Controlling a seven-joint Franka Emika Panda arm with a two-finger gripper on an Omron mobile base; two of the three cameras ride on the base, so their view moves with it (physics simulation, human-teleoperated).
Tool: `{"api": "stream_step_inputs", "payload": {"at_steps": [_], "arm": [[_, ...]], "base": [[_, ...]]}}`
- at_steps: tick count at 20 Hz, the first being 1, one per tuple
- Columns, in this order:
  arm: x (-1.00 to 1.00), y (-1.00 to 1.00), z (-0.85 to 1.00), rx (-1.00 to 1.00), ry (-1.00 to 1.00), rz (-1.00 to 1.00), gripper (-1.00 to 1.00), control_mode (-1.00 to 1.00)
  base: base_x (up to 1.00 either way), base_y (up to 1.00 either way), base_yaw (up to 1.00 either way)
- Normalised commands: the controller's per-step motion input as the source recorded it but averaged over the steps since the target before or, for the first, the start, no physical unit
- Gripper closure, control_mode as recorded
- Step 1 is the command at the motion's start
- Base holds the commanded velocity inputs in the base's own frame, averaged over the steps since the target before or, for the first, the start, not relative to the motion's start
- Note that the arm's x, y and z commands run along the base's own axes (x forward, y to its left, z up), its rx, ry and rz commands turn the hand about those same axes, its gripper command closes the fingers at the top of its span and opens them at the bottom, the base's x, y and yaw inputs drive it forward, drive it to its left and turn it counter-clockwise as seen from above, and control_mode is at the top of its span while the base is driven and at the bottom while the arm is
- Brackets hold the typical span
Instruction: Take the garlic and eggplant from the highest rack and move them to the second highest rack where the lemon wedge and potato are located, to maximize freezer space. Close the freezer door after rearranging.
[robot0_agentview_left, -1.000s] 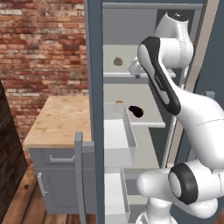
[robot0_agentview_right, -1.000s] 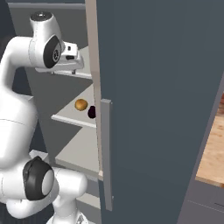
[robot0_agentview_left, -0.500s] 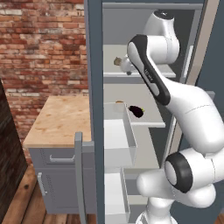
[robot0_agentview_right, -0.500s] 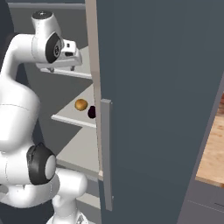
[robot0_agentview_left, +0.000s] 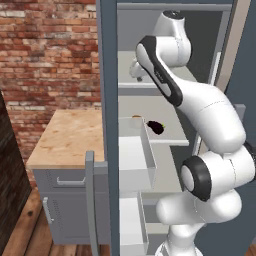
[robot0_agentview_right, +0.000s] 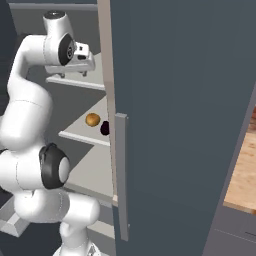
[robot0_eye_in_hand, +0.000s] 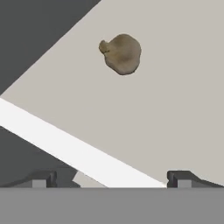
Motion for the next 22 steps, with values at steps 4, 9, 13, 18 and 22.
{"api": "stream_step_inputs", "payload": {"at_steps": [4, 9, 13, 18, 22], "arm": [[0.53, 0.15, -0.02, 0.0, 0.0, 0.0, -1.0, -1.0], [0.56, 0.07, -0.08, 0.0, 0.0, 0.0, -1.0, -1.0], [0.54, 0.0, -0.1, 0.0, 0.0, 0.0, -1.0, -1.0], [0.48, 0.03, -0.09, 0.0, 0.0, 0.0, -1.0, -1.0], [0.28, 0.1, 0.0, 0.0, 0.0, 0.0, -1.0, -1.0]], "base": [[0.0, 0.0, 0.0], [0.0, 0.0, 0.0], [0.0, 0.0, 0.0], [0.0, 0.0, 0.0], [0.0, 0.0, 0.0]]}}
